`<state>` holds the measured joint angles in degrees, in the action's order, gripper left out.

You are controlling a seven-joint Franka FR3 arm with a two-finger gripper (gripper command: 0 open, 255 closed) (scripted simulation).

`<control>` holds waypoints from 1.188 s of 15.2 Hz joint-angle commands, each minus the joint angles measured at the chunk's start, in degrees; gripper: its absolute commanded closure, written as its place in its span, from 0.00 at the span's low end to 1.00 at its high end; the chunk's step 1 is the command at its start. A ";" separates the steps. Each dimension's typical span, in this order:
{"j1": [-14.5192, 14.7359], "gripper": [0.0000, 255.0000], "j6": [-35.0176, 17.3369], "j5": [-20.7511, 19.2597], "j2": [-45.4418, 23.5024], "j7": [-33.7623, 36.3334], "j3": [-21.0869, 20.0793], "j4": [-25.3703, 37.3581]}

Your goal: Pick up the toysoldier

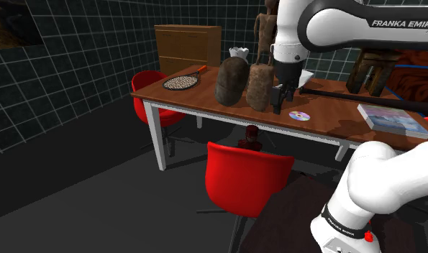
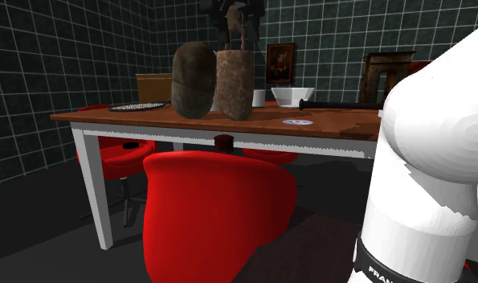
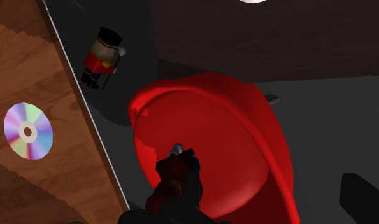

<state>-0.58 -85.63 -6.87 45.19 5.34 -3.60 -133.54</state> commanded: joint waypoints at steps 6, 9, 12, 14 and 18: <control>-1.63 0.00 -10.16 -1.53 -3.27 -2.25 4.57 -4.92; -2.61 0.00 -16.38 -2.23 -6.35 -3.65 7.32 -6.93; -3.45 0.00 -22.63 -2.65 -10.24 -5.15 10.08 -8.19; -3.92 0.00 -26.78 -2.69 -13.26 -6.25 11.91 -8.62; -4.51 0.00 -34.84 -1.96 -20.21 -8.85 15.54 -8.43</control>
<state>-4.99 -118.22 -9.11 27.09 -2.78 10.98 -142.31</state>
